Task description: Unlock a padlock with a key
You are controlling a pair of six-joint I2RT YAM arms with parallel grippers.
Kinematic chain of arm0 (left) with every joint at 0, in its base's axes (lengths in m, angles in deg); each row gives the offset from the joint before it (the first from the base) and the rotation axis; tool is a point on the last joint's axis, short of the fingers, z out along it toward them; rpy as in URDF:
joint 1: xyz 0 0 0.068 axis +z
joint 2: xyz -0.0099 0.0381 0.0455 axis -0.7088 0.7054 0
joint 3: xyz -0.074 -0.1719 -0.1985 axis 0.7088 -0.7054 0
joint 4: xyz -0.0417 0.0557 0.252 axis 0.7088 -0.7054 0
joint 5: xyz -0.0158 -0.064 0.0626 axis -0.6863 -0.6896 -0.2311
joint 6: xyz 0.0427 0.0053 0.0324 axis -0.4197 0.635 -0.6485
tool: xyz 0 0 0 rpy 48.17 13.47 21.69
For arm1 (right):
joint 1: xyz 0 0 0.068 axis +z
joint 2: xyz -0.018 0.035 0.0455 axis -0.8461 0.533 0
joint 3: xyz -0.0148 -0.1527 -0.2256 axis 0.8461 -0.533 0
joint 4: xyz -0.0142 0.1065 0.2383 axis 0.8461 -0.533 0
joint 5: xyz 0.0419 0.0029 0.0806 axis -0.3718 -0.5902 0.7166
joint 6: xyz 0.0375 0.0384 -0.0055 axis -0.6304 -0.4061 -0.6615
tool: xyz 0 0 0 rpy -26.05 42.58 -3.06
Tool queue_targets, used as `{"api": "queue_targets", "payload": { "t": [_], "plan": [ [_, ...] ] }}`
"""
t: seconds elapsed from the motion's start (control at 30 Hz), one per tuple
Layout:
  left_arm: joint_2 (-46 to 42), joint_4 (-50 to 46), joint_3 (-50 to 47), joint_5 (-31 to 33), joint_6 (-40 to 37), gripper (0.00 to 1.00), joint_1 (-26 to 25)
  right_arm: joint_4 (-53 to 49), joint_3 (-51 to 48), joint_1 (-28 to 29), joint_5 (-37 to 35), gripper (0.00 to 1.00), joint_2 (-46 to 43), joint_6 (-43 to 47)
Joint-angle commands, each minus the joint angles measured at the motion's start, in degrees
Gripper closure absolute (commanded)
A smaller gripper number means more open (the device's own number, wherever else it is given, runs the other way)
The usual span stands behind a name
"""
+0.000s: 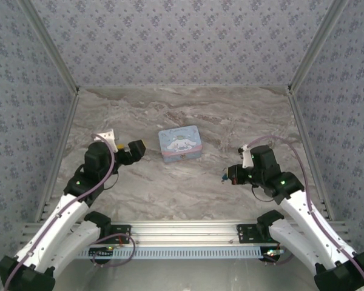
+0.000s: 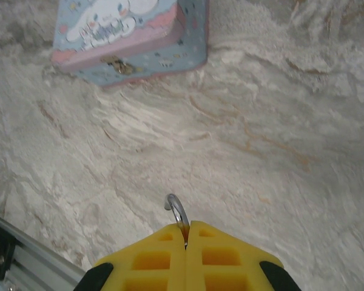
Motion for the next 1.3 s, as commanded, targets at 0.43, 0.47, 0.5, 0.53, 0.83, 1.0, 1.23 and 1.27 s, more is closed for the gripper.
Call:
{"api": "queue_targets", "payload": {
  "t": [0.43,0.47,0.5,0.53,0.83,1.0,1.23,1.27],
  "plan": [
    [-3.8,-3.1,-3.0,2.0,-0.9,0.01,0.4,-1.1,-1.7,0.0,3.9,1.00,10.2,-1.8],
    [-3.8,-3.2,-3.1,2.0,-0.9,0.00,0.3,-0.6,-2.1,0.0,4.1,1.00,11.0,-1.9],
    [-3.9,-3.2,-3.2,2.2,-0.8,0.00,0.4,0.0,-2.3,0.2,4.3,1.00,12.0,-1.9],
    [-3.9,-3.2,-3.3,2.2,-0.8,0.00,0.4,0.4,-2.4,0.3,4.4,1.00,12.7,-1.9],
    [-4.1,-3.2,-4.0,2.5,-0.6,0.01,0.4,6.7,-3.8,1.6,6.4,1.00,21.3,-1.7],
    [-4.1,-3.2,-4.1,2.6,-0.4,0.01,0.4,9.6,-3.2,2.9,7.1,1.00,26.2,-1.1],
    [-4.1,-3.4,-4.1,2.7,-0.5,0.01,0.4,13.8,-1.8,4.2,8.0,1.00,33.3,-0.4],
    [-4.2,-3.4,-4.1,2.7,-0.5,0.01,0.4,14.6,-1.5,4.5,8.1,1.00,34.4,-0.4]
  ]
}}
